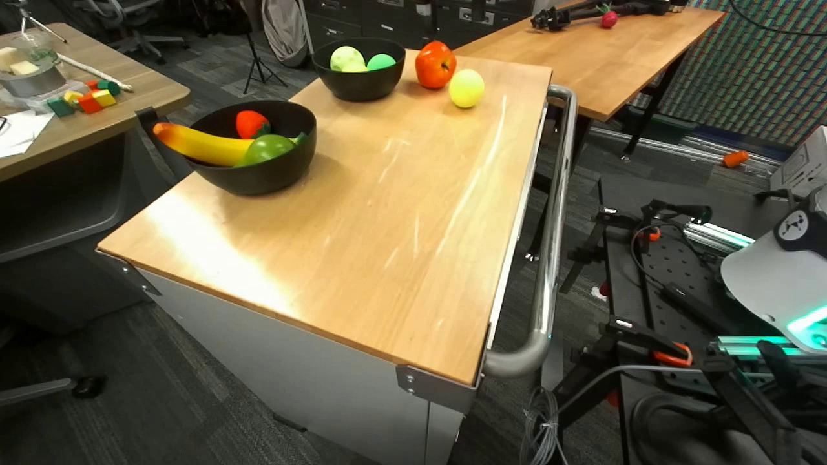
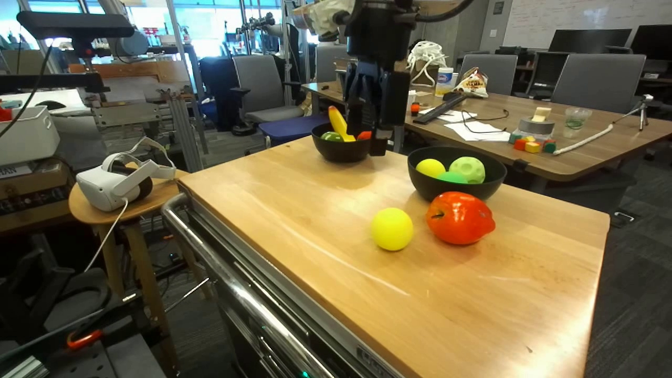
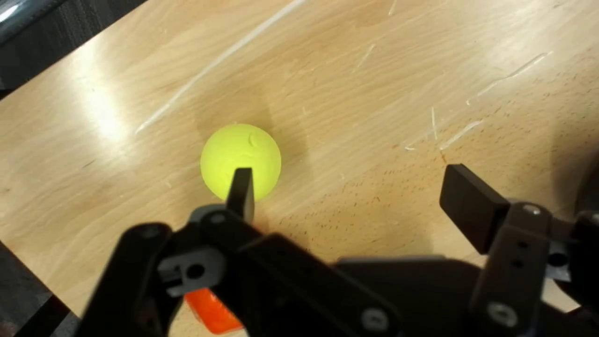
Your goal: Put the fruits in the bowls one by one then move the apple to the left
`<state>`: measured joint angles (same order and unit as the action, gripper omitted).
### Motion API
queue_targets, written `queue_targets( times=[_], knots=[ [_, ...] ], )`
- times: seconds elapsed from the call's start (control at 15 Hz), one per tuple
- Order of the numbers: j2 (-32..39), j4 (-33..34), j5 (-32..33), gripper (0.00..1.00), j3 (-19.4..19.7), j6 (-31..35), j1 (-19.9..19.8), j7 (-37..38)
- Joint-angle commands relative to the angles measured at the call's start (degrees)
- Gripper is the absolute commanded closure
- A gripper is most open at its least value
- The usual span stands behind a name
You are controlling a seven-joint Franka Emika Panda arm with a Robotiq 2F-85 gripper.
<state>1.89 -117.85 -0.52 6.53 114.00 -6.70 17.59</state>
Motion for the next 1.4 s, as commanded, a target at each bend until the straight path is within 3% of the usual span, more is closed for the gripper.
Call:
queue_targets(
  times=[0.0,0.73,1.07,1.27,1.33],
  knots=[
    [0.28,-1.28,1.3,0.0,1.36,0.79,-0.86,2.76],
    [1.31,-13.53,-0.4,0.0,4.78,25.33,-3.67,0.46],
    [5.12,-13.51,-1.45,0.0,4.08,28.86,-3.19,-1.33],
    [6.53,-13.28,-3.65,0.08,3.53,28.06,-3.34,-3.17],
    [6.86,-13.19,-4.53,0.2,3.39,27.73,-3.42,-3.85]
  ],
)
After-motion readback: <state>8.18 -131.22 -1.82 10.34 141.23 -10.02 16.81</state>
